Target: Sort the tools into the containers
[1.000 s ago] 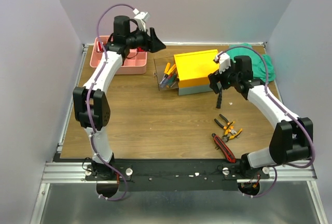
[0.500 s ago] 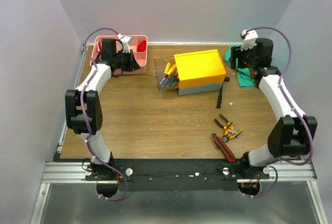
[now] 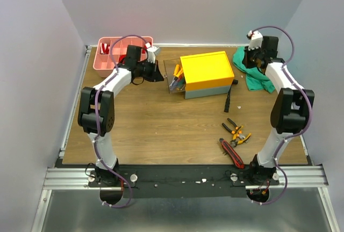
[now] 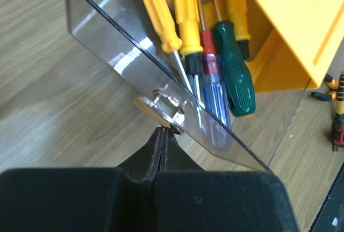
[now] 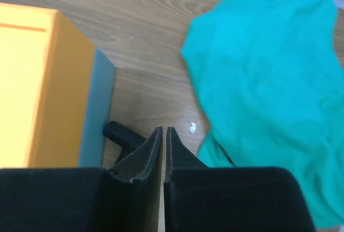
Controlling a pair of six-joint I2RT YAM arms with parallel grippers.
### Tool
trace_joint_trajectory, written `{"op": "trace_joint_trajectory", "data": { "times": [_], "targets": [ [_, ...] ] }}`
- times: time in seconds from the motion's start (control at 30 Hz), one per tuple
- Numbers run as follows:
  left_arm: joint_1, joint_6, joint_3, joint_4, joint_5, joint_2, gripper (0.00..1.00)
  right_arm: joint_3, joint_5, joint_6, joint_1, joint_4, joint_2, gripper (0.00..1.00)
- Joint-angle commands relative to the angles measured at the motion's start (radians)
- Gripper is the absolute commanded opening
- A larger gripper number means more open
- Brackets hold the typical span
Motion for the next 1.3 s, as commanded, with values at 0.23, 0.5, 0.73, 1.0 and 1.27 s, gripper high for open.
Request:
{"op": "trace_joint_trajectory", "data": {
  "times": [0.23,0.5,0.73,1.0,1.27],
  "targets": [
    [-0.134,-0.052,0.077,0.057,0.068,0.064,0.00,0.228,-0.279,0.051,0.023,-0.069,0.181,0.14],
    [-0.218,-0.057,0.095,0.068,0.076,0.090,0.00,0.337,-0.342,0.080,0.083,-0.083,0.279,0.13],
    [-0.246,-0.067,0.138,0.085,0.056,0.113,0.01,0.443,-0.327,0.028,0.137,-0.103,0.354,0.11],
    [-0.236,0.017,0.184,-0.167,-0.004,0.032,0.48,0.376,-0.030,0.032,0.135,-0.031,0.272,0.49],
    [-0.158,0.146,-0.035,-0.213,-0.072,-0.137,0.61,0.275,0.109,-0.008,0.114,0.010,0.122,0.77]
  ]
}}
